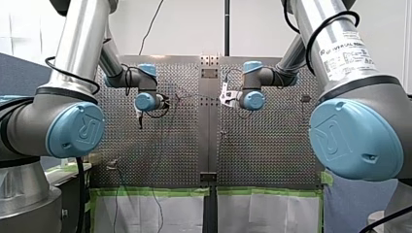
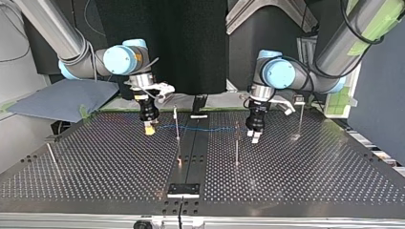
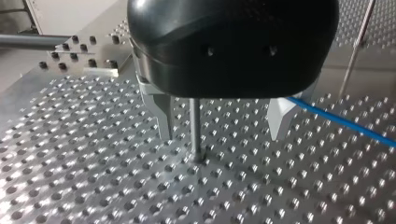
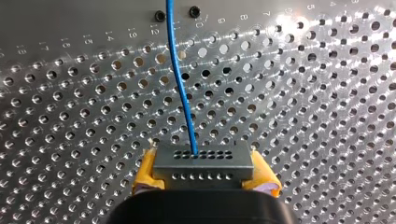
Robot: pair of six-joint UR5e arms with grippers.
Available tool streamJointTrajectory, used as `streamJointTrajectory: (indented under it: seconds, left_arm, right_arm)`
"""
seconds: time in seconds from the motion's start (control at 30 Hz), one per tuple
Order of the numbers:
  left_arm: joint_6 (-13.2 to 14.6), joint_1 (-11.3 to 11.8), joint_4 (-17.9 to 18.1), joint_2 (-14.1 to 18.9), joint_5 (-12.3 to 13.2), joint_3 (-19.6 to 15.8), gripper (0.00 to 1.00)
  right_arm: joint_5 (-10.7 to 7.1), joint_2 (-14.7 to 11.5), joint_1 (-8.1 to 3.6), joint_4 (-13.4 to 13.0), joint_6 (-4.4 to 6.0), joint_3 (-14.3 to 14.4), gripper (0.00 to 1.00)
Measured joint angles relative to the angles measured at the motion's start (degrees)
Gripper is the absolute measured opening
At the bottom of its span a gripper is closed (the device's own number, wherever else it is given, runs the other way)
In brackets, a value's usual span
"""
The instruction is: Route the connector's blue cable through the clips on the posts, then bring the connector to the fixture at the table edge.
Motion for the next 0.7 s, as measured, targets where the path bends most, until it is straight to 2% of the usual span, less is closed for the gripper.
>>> streamJointTrajectory:
  seconds: [0.17, 0.5, 0.7]
  left_arm:
    - [-1.3, -0.3, 0.2, 1.6, 0.2, -1.6, 1.00]
    - [-5.8, -1.2, 4.1, 6.0, -0.8, -6.3, 1.00]
    - [-5.3, -1.9, 2.4, 6.3, -1.8, -8.0, 1.00]
  right_arm:
    - [0.00, 0.0, 0.07, 0.4, -0.09, 0.0, 0.00]
    - [-0.16, 0.0, 0.23, 0.5, -0.12, 0.0, 0.00]
    - [-0.27, 0.0, 0.26, 0.5, -0.10, 0.0, 0.00]
